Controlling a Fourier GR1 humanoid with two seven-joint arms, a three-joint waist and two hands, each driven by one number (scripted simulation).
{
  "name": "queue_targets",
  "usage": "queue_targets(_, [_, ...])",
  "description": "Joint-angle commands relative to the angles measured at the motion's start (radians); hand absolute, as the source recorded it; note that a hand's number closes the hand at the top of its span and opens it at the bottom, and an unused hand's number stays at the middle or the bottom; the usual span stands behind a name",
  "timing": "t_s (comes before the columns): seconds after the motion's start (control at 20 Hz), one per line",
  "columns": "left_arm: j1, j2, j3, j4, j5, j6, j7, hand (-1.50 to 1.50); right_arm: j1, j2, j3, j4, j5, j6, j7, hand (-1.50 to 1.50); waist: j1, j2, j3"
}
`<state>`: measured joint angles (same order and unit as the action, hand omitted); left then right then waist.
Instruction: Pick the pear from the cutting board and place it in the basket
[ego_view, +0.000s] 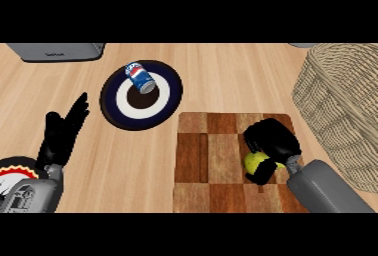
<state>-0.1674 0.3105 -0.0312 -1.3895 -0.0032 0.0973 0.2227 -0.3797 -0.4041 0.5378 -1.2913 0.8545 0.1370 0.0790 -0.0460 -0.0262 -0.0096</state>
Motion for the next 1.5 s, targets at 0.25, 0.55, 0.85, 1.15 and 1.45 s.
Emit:
queue_targets(0.25, [-0.026,0.015,0.042,0.013,0.038,-0.031,0.01,0.0,0.181,0.187,-0.042,-0.509,-0.073,0.001,0.384,1.5,0.001,0.012,0.008])
queue_targets(0.55, [-0.068,-0.005,0.027,0.045,0.017,-0.021,0.004,0.0,0.117,0.287,-0.166,-0.846,-0.198,0.051,0.602,1.5,0.001,0.015,0.007])
queue_targets(0.85, [0.004,0.007,-0.009,-0.075,-0.007,-0.035,0.041,0.0,-0.085,0.276,-0.326,-1.11,-0.284,0.248,0.935,1.5,0.041,0.016,0.008])
queue_targets(1.15, [-0.005,-0.012,0.01,0.008,-0.008,-0.046,-0.027,0.0,-0.397,0.247,-0.554,-1.016,-0.451,0.334,1.117,1.5,0.041,0.021,0.008])
queue_targets(1.45, [-0.02,-0.04,-0.008,-0.023,-0.029,-0.015,0.018,0.0,-0.515,0.094,-0.645,-0.855,-0.456,0.351,1.118,1.5,0.04,0.02,0.008])
